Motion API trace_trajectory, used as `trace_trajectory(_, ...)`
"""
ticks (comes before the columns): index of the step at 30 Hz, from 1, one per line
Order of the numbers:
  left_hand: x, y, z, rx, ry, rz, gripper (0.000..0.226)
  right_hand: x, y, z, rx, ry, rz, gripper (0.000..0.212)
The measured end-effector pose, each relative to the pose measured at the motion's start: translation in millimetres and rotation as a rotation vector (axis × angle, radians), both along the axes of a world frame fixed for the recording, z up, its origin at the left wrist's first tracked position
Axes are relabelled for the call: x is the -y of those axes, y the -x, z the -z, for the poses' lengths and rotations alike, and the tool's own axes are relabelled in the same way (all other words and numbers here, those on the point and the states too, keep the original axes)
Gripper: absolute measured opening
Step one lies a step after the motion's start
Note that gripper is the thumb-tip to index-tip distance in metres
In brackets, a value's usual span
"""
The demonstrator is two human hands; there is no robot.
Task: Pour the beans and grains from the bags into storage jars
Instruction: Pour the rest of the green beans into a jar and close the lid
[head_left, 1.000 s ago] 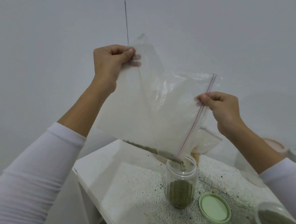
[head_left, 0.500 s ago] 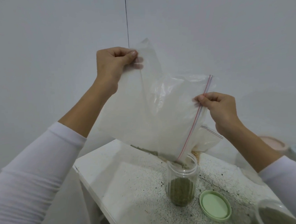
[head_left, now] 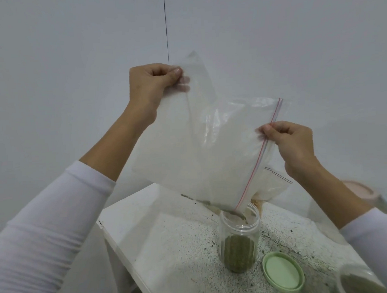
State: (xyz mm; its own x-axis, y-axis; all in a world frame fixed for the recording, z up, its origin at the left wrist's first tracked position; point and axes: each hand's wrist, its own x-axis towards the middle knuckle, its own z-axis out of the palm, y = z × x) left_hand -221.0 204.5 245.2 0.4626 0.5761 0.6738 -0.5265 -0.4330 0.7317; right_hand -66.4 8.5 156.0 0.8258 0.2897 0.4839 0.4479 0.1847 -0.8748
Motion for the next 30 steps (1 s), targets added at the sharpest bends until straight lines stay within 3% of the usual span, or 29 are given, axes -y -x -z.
trace_trajectory(30, 2.1, -12.2, -3.6, -0.024, -0.016, 0.021, 0.008, 2.9, -5.0, 7.8, -0.063, 0.01, -0.001, 0.013)
